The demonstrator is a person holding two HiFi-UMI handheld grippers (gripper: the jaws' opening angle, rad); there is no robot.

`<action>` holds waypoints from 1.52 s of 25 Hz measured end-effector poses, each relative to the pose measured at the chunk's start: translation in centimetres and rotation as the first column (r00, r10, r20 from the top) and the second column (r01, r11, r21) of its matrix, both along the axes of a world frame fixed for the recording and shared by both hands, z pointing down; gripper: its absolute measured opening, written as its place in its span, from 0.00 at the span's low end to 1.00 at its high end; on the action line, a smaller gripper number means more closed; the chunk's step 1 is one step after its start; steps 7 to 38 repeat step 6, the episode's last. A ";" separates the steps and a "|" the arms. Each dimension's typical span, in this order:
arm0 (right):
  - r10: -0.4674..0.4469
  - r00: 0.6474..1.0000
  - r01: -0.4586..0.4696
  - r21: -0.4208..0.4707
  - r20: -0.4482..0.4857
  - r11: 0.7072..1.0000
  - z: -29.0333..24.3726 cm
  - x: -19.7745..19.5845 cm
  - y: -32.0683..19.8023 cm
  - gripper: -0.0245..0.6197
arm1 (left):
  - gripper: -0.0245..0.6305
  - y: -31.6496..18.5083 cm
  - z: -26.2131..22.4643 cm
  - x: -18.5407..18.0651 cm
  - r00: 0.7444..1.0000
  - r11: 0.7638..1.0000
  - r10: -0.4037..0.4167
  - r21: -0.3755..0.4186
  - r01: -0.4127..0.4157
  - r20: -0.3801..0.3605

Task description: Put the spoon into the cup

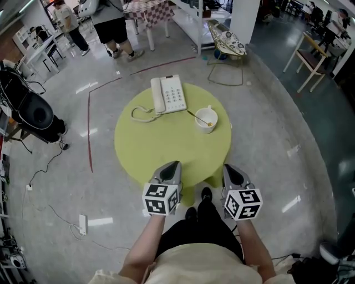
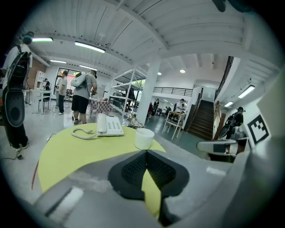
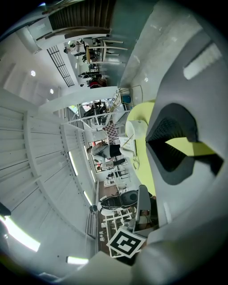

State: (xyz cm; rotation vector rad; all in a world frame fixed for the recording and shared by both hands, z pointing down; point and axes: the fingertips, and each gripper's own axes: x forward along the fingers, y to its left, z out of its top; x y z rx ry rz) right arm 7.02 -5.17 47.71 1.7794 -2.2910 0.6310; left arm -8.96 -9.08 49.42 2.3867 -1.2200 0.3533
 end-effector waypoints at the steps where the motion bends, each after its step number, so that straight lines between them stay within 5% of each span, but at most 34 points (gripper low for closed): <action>1: 0.001 1.000 -0.001 0.002 0.001 1.000 0.0 0.0 0.2 0.04 | 0.04 0.2 0.0 0.0 1.000 1.000 0.001 0.001 -0.001 0.000; 38: -0.006 1.000 0.006 0.015 0.006 1.000 -0.3 -0.5 0.8 0.04 | 0.04 0.7 -0.5 -0.3 1.000 1.000 0.006 0.010 -0.006 -0.002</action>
